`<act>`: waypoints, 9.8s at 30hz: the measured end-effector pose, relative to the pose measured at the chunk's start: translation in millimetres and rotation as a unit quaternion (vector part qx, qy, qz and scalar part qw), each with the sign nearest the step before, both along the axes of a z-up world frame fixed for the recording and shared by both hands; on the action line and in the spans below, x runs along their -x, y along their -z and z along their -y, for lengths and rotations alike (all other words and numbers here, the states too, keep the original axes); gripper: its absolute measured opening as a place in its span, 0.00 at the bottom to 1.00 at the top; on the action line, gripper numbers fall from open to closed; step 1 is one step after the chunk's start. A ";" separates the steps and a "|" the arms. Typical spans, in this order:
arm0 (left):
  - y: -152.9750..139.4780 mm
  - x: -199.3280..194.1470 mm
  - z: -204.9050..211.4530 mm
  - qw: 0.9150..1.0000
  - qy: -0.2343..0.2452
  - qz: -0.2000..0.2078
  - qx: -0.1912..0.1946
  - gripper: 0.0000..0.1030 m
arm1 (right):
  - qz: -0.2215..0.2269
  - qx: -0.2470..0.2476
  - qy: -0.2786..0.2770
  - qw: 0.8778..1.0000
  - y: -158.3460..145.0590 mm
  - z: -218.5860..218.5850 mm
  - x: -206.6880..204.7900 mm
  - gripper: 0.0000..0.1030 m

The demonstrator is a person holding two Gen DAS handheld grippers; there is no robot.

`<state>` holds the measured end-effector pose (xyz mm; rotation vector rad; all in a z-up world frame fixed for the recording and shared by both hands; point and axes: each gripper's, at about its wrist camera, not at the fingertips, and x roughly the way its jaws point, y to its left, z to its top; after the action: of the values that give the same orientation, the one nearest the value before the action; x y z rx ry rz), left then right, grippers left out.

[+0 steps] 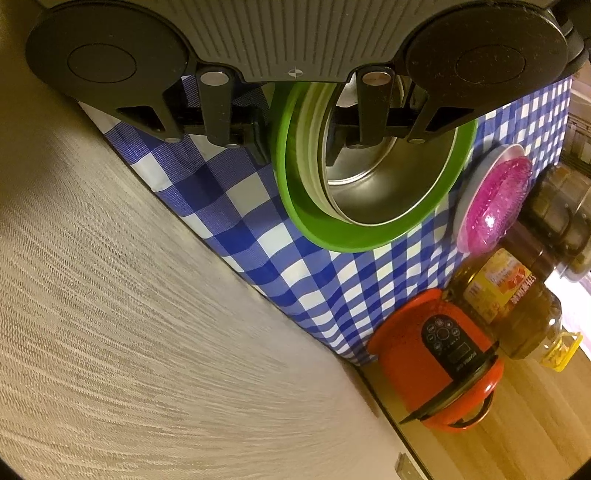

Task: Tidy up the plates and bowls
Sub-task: 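Lift the nested green bowl stack with both tools and carry it toward the pink dishes, then lower the nested bowls onto the pink dishes on the white plate, then open both tools and release the green bowl rim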

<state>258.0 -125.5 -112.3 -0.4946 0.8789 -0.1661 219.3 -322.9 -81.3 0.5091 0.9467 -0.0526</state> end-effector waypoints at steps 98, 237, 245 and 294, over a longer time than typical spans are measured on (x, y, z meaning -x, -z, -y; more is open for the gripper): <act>-104.5 44.2 -124.1 0.999 -0.037 0.004 -0.037 0.24 | 0.010 -0.035 -0.067 0.997 -97.2 -132.1 7.1 0.28; -33.0 -190.0 -228.7 0.993 -0.057 -0.014 -0.101 0.26 | 0.016 -0.025 -0.178 0.983 4.3 -240.0 -247.2 0.47; -48.8 -179.1 -226.7 0.992 -0.059 0.000 -0.108 0.33 | 0.016 -0.023 -0.180 0.983 -4.7 -236.1 -238.8 0.48; -118.0 -66.5 -206.4 0.979 -0.027 0.043 -0.195 0.88 | 0.031 0.008 -0.201 0.979 -76.6 -219.0 -149.2 0.55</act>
<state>324.5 81.0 5.7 -0.1421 0.7874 0.0358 368.5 -103.8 -4.7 0.2958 0.9711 0.3184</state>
